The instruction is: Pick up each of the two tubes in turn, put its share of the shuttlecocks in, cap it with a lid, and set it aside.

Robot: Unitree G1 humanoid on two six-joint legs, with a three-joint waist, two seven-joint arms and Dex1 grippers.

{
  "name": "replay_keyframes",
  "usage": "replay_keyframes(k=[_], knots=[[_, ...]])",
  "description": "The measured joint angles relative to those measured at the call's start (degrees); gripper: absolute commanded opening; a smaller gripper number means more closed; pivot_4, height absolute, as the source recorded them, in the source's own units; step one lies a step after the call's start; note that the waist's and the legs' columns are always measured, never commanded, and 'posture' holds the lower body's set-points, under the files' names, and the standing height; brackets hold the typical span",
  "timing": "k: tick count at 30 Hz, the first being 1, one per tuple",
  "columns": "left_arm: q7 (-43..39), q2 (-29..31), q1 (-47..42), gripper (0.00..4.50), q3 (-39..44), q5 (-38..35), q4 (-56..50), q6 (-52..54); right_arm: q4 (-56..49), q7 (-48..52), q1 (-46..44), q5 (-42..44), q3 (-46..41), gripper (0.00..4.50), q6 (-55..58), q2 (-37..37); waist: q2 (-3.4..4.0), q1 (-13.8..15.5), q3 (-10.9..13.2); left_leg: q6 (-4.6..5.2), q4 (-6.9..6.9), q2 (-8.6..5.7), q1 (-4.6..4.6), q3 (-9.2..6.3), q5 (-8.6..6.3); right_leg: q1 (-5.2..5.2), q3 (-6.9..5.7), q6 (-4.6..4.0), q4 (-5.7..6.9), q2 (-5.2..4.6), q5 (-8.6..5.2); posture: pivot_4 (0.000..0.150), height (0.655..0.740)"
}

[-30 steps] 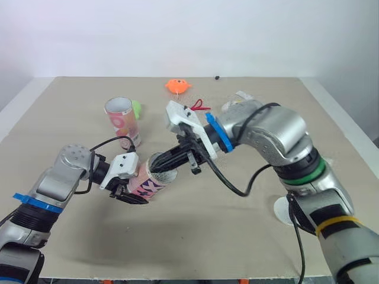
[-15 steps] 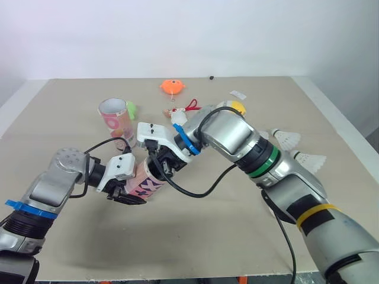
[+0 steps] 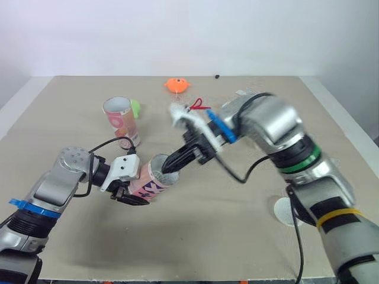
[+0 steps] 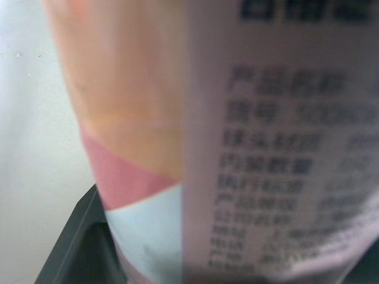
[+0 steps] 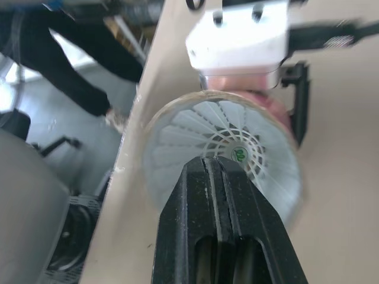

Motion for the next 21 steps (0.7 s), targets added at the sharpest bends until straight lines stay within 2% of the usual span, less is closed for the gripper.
replay_keyframes(k=[4,8,11,16,21], knots=[[0.24,-0.42,0.08,2.99,0.11,-0.44,-0.12,-0.96,-4.27,-1.41,5.41,2.98,-6.19,0.06,2.41,-6.67,-0.02,0.21,0.0,0.0,-0.01,-0.22,-0.18,-0.11,0.0,-0.01,-0.06,0.32,-0.05,-0.37,-0.11,0.15,0.74],[0.68,-1.49,1.29,2.99,1.14,-0.97,-0.1,-3.98,-11.56,-6.99,14.06,5.69,-17.22,0.06,3.29,-11.37,-0.01,0.4,0.0,0.02,0.04,-0.31,-0.41,-0.19,-0.04,-0.11,-0.09,0.47,-0.13,-0.44,-0.12,0.15,0.74],[2.47,-5.17,2.5,2.99,1.74,-2.5,0.49,-6.57,-20.12,-14.61,21.19,7.45,-26.85,0.06,3.52,-12.17,-0.03,0.61,0.02,0.02,0.1,-0.29,-0.6,-0.29,-0.04,-0.21,-0.15,0.47,-0.14,-0.41,-0.1,0.15,0.74],[5.35,-13.03,2.61,2.99,2.35,-7.95,0.98,-7.02,-29.0,-21.8,32.53,9.07,-33.07,0.06,4.61,-14.27,-0.2,0.72,0.11,0.02,0.21,-0.27,-0.74,-0.48,-0.04,-0.19,-0.31,0.47,-0.16,-0.36,-0.08,0.15,0.74],[7.59,-19.01,2.53,2.99,2.17,-9.6,5.05,-9.38,-33.37,-26.29,40.72,11.55,-38.3,0.06,6.16,-17.53,-0.21,0.37,0.12,0.02,0.23,-0.32,-0.68,-0.5,-0.04,-0.15,-0.31,0.5,-0.15,-0.23,-0.05,0.15,0.74]])
